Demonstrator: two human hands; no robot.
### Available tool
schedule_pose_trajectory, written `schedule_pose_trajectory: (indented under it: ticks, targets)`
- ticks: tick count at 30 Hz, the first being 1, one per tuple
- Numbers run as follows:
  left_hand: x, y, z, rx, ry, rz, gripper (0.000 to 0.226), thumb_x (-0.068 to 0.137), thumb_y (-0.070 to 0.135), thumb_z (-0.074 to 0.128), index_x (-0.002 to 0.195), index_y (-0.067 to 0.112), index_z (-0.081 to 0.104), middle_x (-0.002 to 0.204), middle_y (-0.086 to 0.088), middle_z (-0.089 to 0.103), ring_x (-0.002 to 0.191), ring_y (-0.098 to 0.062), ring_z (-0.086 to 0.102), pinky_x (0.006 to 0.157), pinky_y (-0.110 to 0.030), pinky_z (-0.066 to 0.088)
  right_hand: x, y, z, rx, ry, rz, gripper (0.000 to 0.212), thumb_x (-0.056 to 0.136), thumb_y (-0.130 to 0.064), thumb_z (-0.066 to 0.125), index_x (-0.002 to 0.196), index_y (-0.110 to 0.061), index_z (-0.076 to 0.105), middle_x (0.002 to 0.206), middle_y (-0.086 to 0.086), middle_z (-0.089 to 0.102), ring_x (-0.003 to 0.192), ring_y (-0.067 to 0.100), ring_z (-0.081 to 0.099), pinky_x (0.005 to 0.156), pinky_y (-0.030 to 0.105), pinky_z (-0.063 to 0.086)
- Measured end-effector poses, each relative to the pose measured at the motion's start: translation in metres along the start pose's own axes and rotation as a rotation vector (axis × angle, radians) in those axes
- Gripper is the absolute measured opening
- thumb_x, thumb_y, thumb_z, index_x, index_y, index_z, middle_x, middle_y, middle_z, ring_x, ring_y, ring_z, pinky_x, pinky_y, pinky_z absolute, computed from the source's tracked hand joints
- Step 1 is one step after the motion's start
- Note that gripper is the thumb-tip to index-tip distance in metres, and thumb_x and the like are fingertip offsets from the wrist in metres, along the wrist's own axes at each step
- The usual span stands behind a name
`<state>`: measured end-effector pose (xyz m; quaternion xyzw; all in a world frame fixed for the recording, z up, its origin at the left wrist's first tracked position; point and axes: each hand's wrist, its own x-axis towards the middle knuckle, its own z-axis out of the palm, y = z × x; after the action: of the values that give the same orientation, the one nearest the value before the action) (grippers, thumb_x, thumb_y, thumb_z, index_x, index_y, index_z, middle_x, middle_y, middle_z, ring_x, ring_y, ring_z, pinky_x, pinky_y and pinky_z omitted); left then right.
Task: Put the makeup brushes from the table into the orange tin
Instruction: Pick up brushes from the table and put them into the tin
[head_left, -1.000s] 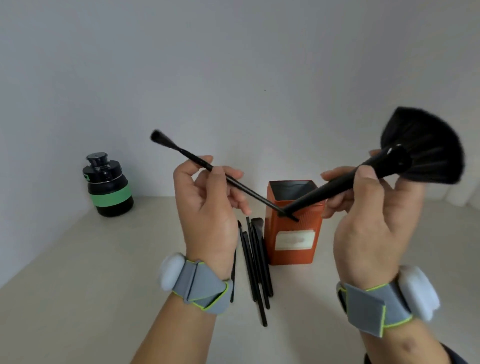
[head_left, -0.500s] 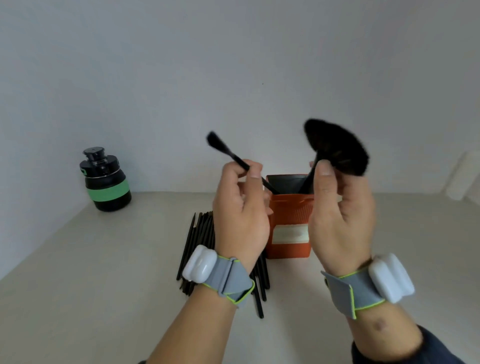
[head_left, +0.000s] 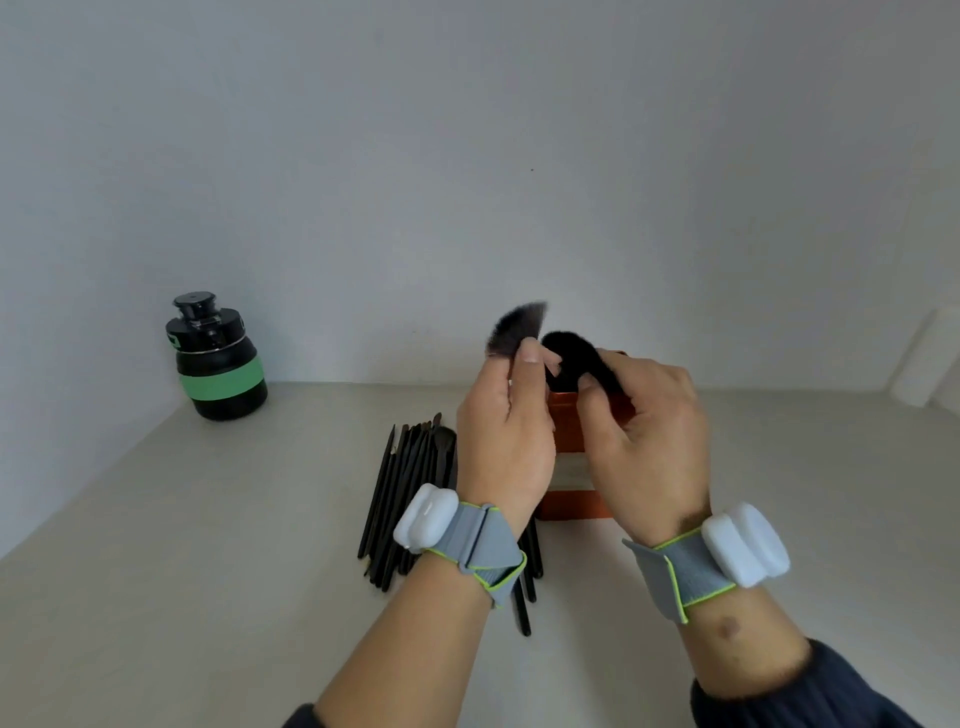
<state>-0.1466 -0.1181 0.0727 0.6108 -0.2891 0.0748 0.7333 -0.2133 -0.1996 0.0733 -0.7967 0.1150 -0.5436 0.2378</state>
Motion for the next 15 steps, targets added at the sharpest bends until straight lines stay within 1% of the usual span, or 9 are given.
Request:
schedule_pose_trajectory:
  ticks: [1,2,3,4,7,9,12,13,15]
  targets:
    - [0.000,0.001,0.000,0.014,0.009,0.013,0.035,0.095,0.051,0.040,0.084,0.028,0.064,0.052,0.008,0.051,0.045,-0.015,0.049,0.048,-0.030,0.044,0.000,0.000,0.001,-0.015,-0.002,0.003,0.026,0.090,-0.016,0.057,0.107,-0.015,0.076,0.089,0.001,0.073,0.089,0.027,0.059,0.082,0.042,0.047]
    - [0.000,0.000,0.000,0.030,0.017,0.026,0.036,0.095,0.051,0.040,0.083,0.028,0.065,0.055,0.008,0.052,0.049,-0.016,0.051,0.050,-0.033,0.046,0.000,0.000,0.001,-0.029,-0.001,0.005,0.025,0.089,-0.017,0.057,0.105,-0.015,0.076,0.087,0.002,0.073,0.087,0.030,0.059,0.081,0.042,0.047]
    - [-0.001,-0.001,0.000,0.056,0.026,0.048,0.033,0.094,0.049,0.043,0.084,0.028,0.067,0.060,0.007,0.054,0.053,-0.017,0.052,0.054,-0.037,0.048,0.000,0.000,0.001,-0.039,0.002,0.005,0.025,0.089,-0.017,0.057,0.104,-0.015,0.076,0.087,0.002,0.072,0.086,0.031,0.059,0.081,0.043,0.047]
    - [-0.001,-0.002,-0.001,0.093,0.037,0.081,0.028,0.093,0.047,0.046,0.086,0.029,0.068,0.065,0.004,0.055,0.055,-0.016,0.052,0.056,-0.038,0.048,0.000,0.000,0.001,-0.043,0.006,0.004,0.025,0.088,-0.018,0.057,0.104,-0.015,0.076,0.086,0.002,0.072,0.086,0.031,0.059,0.080,0.043,0.047]
    - [-0.001,-0.005,-0.002,0.141,0.063,0.107,0.014,0.089,0.035,0.057,0.094,0.029,0.068,0.071,0.005,0.059,0.054,-0.012,0.050,0.056,-0.029,0.043,0.001,-0.002,0.000,-0.051,0.011,0.025,0.024,0.088,-0.021,0.057,0.102,-0.015,0.076,0.087,0.001,0.073,0.089,0.031,0.059,0.082,0.043,0.047]
    - [-0.001,-0.007,-0.002,0.085,0.057,0.065,0.010,0.087,0.033,0.060,0.093,0.031,0.067,0.071,0.006,0.060,0.054,-0.015,0.050,0.056,-0.033,0.044,0.001,-0.003,0.001,-0.054,0.007,0.025,0.024,0.088,-0.022,0.056,0.101,-0.015,0.076,0.089,0.001,0.073,0.091,0.032,0.060,0.084,0.042,0.046]
    - [0.000,-0.009,-0.003,0.075,0.039,0.045,0.011,0.085,0.036,0.060,0.093,0.030,0.065,0.073,0.003,0.062,0.056,-0.018,0.053,0.057,-0.042,0.050,0.000,-0.004,0.000,-0.027,-0.010,0.051,0.034,0.085,-0.022,0.056,0.115,-0.013,0.071,0.100,0.001,0.072,0.098,0.025,0.056,0.089,0.031,0.041]
    - [0.000,-0.010,-0.004,0.081,0.033,0.036,0.011,0.085,0.036,0.060,0.093,0.031,0.064,0.073,0.002,0.062,0.057,-0.019,0.054,0.059,-0.047,0.052,0.000,-0.004,0.000,-0.006,-0.009,0.072,0.039,0.083,-0.021,0.057,0.120,-0.013,0.067,0.103,0.001,0.070,0.099,0.021,0.053,0.090,0.025,0.039]
    - [0.000,-0.011,-0.006,0.072,0.019,-0.003,0.008,0.085,0.036,0.060,0.092,0.033,0.062,0.075,0.004,0.063,0.059,-0.024,0.056,0.064,-0.057,0.055,0.000,-0.004,-0.002,0.036,0.006,0.101,0.045,0.080,-0.019,0.056,0.124,-0.014,0.063,0.102,-0.001,0.066,0.097,0.015,0.049,0.086,0.012,0.034]
